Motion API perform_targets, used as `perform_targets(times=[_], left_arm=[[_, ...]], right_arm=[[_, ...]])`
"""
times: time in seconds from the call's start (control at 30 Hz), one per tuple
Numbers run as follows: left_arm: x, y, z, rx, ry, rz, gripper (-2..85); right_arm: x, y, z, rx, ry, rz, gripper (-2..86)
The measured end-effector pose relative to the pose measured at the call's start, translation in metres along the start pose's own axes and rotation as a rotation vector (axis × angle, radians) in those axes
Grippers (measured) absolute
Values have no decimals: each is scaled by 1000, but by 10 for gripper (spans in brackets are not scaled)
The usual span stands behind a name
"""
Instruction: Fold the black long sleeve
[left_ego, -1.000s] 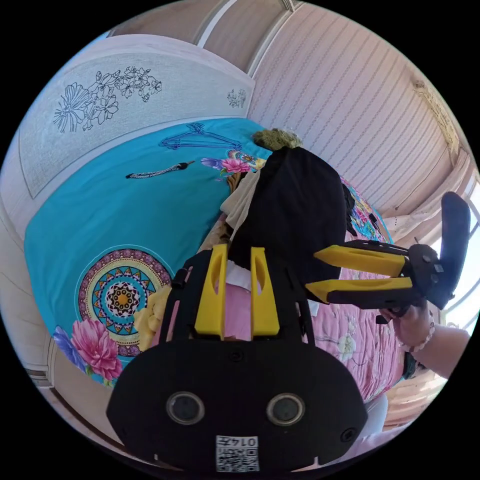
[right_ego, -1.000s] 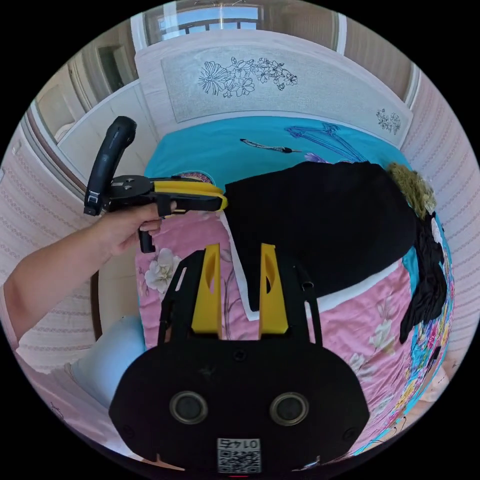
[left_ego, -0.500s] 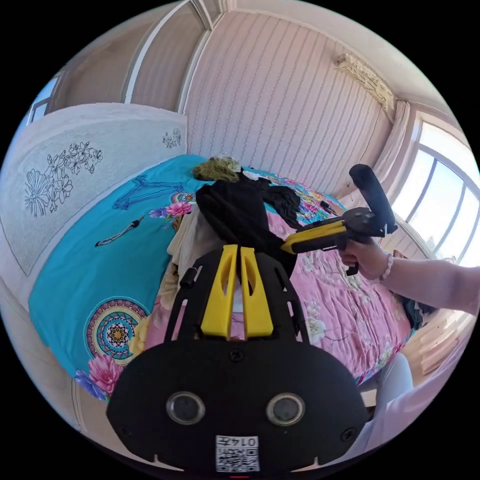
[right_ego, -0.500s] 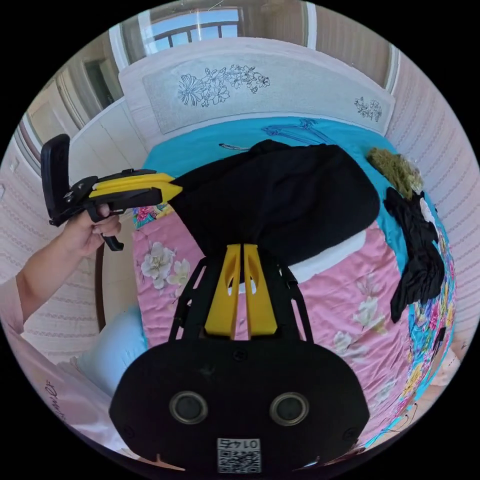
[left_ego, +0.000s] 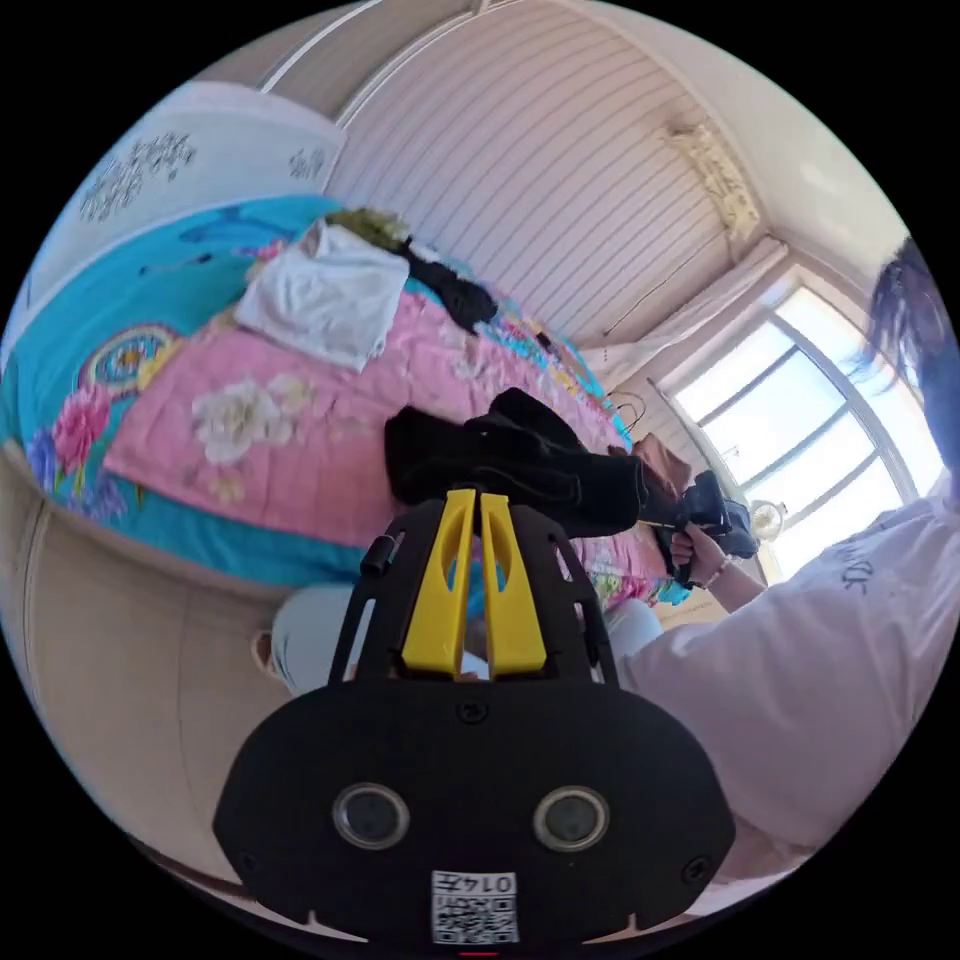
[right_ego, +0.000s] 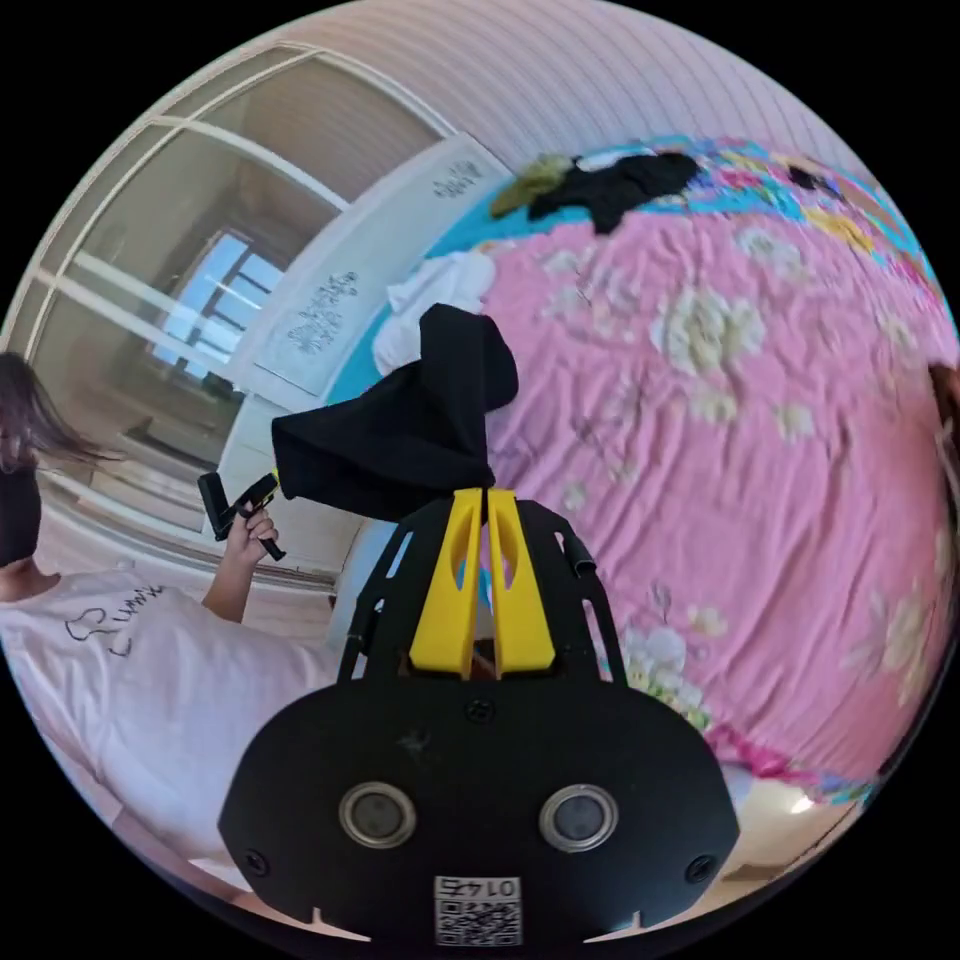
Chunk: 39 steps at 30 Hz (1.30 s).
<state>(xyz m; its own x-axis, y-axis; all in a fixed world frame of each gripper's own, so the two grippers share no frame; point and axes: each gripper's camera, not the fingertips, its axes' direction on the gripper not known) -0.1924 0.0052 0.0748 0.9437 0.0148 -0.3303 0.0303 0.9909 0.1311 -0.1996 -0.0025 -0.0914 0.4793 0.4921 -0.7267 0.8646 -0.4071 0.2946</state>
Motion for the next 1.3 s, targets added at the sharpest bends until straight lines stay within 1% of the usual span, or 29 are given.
perform_targets(times=[0.03, 0.07, 0.1, 0.17, 0.27, 0.33, 0.4, 0.5, 0.6, 0.67, 0.7, 0.77, 0.83, 0.87, 0.9, 0.93, 1.03, 1.23, 1.3], left_arm=[[-8, 24, 22, -104, -5, -95, -10], [-12, 42, 41, -193, 5, -151, -10], [-12, 54, 52, -236, -1, -194, -10], [-6, 59, 57, -216, 17, -204, -10], [1, 51, 55, -206, 13, -206, -10], [8, 44, 51, -191, 20, -183, -10], [16, 38, 46, -182, 21, -148, -10], [27, 29, 35, -166, -1, -119, -10], [28, 28, 28, -148, 8, -139, -10], [29, 28, 24, -128, 33, -167, -10], [30, 27, 23, -122, 40, -175, -10], [32, 26, 21, -118, 41, -175, -10], [37, 24, 19, -115, 38, -166, -10], [40, 23, 17, -114, 35, -161, -10], [42, 22, 15, -114, 30, -155, -10], [43, 22, 14, -114, 27, -152, -10], [48, 23, 6, -114, 18, -138, -10], [56, 29, -8, -106, 30, -123, -10], [61, 32, -20, -77, 52, -108, -10]], right_arm=[[29, 35, 14, -58, 7, 121, 2], [42, 50, 20, -79, -9, 169, 2], [62, 75, 27, -102, -36, 257, 2], [77, 99, 31, -118, -21, 318, 2], [72, 111, 16, -57, 121, 262, 6], [63, 111, 9, -16, 208, 180, 19], [60, 110, 14, -37, 187, 113, 40], [65, 111, 34, -100, 162, 79, 73], [79, 117, 49, -151, 232, 96, 125], [90, 123, 57, -178, 251, 120, 133], [93, 126, 63, -213, 241, 110, 130], [95, 130, 69, -251, 289, 87, 105], [104, 137, 69, -267, 397, 78, 68], [108, 140, 67, -268, 390, 77, 59], [117, 146, 60, -264, 345, 78, 39], [126, 154, 51, -252, 283, 79, 31], [146, 176, 18, -205, 183, 95, 16], [182, 225, -48, -117, 214, 142, 2], [196, 239, -63, -90, 181, 165, 1]])
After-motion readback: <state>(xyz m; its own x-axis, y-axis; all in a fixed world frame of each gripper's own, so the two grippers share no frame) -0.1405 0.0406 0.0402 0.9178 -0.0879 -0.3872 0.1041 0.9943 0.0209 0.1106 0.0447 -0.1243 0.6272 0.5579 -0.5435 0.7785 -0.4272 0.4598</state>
